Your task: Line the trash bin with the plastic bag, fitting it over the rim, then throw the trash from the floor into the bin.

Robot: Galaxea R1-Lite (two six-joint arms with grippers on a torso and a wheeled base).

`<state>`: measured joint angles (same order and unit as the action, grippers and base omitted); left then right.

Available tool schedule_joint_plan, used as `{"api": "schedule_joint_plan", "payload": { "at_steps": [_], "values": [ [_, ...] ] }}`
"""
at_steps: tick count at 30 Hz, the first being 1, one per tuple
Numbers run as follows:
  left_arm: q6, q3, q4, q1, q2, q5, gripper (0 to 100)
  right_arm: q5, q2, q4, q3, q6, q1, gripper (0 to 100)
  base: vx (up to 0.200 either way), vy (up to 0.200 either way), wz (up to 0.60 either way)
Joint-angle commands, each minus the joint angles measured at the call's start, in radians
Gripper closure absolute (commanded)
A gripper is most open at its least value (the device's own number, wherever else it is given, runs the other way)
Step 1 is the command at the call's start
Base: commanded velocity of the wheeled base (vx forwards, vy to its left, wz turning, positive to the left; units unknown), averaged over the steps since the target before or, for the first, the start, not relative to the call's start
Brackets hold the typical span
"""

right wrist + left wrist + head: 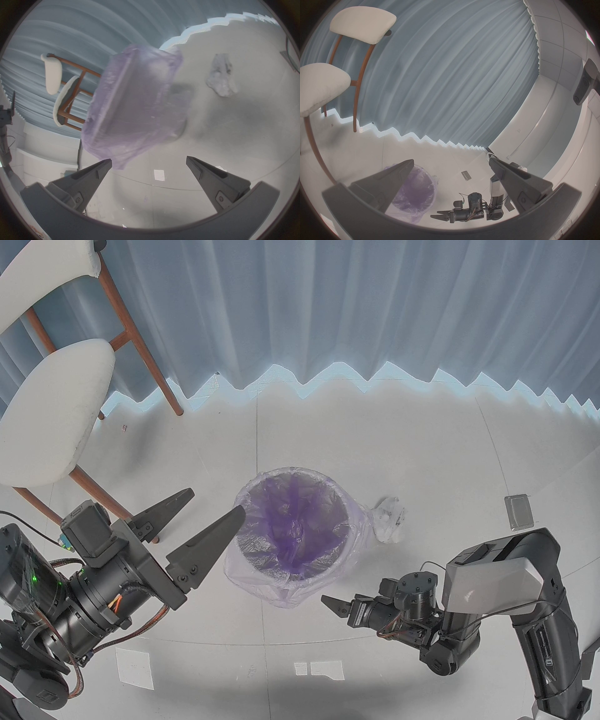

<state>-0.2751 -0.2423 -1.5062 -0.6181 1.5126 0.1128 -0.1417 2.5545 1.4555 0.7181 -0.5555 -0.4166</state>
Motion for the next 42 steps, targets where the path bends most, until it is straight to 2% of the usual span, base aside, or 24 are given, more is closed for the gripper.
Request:
{"api": "schedule_joint_plan", "payload": {
  "at_steps": [1, 6, 14, 29, 35, 42],
  "values": [
    [0.001, 0.000, 0.000, 0.000, 0.000, -0.001, 0, -0.001, 0.010, -0.001, 0.038, -0.003, -0.045, 0, 0.000, 0.000, 0.00],
    [0.001, 0.002, 0.000, 0.000, 0.003, -0.001, 0, 0.007, 0.056, 0.000, 0.095, -0.003, -0.087, 0, 0.000, 0.000, 0.00],
    [-0.001, 0.008, 0.000, 0.001, 0.006, -0.001, 0, 0.016, 0.096, -0.024, 0.199, 0.003, -0.100, 0, 0.000, 0.000, 0.00],
    [0.001, 0.005, 0.000, 0.001, 0.003, -0.001, 0, 0.014, 0.098, -0.288, 0.362, -0.006, -0.096, 0, 0.000, 0.000, 0.00],
    [0.001, 0.005, 0.000, 0.001, 0.003, -0.001, 0, 0.010, 0.090, -0.337, 0.379, -0.017, -0.093, 0, 0.000, 0.000, 0.00],
    [0.001, 0.006, 0.000, 0.001, 0.005, -0.001, 0, 0.010, 0.059, -0.555, 0.445, -0.030, -0.093, 0, 0.000, 0.000, 0.00]
  ]
}}
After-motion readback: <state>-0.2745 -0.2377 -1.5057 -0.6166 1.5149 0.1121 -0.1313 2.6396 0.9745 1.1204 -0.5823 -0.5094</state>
